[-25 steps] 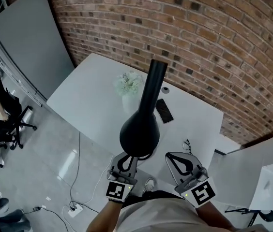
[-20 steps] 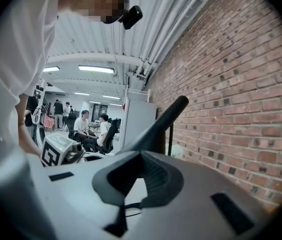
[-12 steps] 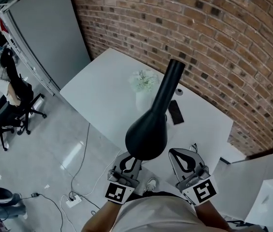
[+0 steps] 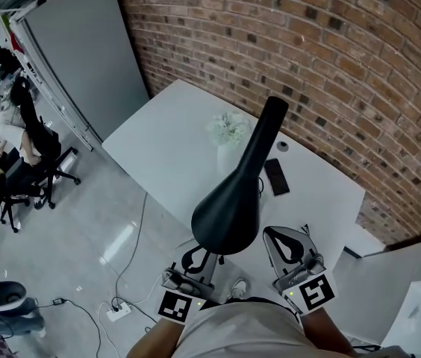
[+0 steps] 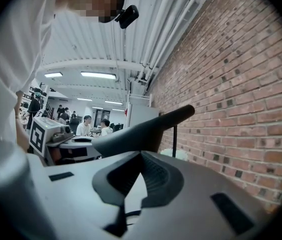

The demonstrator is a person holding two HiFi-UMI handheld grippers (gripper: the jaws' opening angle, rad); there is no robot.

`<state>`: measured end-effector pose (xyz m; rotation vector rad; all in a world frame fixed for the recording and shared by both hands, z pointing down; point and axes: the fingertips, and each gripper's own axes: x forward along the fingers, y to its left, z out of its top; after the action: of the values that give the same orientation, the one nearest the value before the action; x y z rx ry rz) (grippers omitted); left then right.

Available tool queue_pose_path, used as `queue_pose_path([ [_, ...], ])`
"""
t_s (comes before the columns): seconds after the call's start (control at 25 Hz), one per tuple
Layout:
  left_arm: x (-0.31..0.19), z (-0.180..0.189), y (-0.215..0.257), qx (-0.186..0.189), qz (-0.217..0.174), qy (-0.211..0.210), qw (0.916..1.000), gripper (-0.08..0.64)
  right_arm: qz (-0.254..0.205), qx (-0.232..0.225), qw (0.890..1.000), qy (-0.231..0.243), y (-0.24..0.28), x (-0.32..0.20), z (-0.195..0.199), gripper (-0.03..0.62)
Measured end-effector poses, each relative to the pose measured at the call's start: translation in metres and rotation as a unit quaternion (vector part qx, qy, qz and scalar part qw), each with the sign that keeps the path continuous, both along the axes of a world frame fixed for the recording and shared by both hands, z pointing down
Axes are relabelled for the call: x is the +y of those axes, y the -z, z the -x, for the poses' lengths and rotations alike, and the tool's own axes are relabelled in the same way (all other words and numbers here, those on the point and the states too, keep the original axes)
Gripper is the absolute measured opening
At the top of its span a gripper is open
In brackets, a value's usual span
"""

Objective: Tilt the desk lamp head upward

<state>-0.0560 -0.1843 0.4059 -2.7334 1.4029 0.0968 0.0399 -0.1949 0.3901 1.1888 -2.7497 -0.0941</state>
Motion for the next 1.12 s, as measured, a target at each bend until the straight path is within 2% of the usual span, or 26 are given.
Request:
queue_pose_path([
  [0.28, 0.011, 0.006, 0.035, -0.016, -0.031, -0.002, 0.9994, 0.003, -0.007, -0.016, 1.0, -0.004, 0.007, 0.005, 0.002, 0.015],
  [0.52, 0.019, 0.004, 0.064, -0.012, -0.058, -0.007, 0.9982, 0.003, -0.006, -0.022, 1.0, -0.012, 0.01, 0.012, 0.0, 0.015],
  [0.68, 0.022, 0.004, 0.078, -0.005, -0.075, -0.01, 0.9971, 0.003, -0.011, -0.007, 1.0, -0.01, 0.01, 0.018, -0.003, 0.015],
  [0.84, 0.023, 0.004, 0.093, 0.005, -0.095, -0.011, 0.9954, 0.003, -0.008, -0.018, 1.0, -0.018, 0.013, 0.022, -0.005, 0.015],
  [1.12, 0.023, 0.003, 0.112, -0.014, -0.12, -0.012, 0.9926, 0.003, -0.017, -0.007, 1.0, -0.003, 0.015, 0.034, -0.002, 0.015],
])
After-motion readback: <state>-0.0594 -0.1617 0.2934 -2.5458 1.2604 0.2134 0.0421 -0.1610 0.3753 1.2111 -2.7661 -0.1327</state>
